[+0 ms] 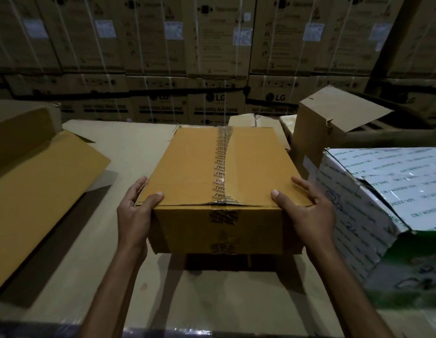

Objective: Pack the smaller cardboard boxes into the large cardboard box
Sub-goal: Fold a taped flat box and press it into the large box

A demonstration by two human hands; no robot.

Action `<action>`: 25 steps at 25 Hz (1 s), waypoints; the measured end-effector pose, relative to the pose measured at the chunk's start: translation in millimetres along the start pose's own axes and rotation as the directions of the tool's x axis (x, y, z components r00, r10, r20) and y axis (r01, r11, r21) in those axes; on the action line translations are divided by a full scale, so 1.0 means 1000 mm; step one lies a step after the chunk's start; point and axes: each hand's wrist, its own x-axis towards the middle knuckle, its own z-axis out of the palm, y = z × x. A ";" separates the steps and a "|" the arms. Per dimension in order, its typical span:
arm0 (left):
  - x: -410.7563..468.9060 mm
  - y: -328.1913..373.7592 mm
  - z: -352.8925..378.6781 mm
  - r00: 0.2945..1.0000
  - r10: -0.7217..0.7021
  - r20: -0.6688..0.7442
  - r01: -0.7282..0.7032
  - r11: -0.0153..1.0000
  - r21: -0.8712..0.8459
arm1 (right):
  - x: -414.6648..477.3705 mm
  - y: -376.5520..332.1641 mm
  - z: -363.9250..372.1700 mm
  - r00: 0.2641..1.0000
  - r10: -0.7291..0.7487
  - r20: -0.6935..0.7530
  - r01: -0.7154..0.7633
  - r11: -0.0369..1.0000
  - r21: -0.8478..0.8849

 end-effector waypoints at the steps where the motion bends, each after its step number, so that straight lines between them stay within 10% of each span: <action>1: -0.013 0.002 -0.010 1.000 -0.003 0.000 0.003 1.000 -0.018 | -0.010 -0.002 -0.008 1.000 -0.010 0.019 0.009 0.999 0.041; 7: -0.065 0.022 -0.060 0.998 -0.044 0.034 0.044 0.999 0.009 | -0.056 -0.017 -0.004 0.959 -0.027 0.282 -0.031 0.979 0.199; 25: -0.012 0.182 -0.319 0.946 0.280 -0.165 -0.289 0.957 -0.035 | -0.111 -0.267 0.139 0.829 -0.446 0.337 0.256 0.839 0.480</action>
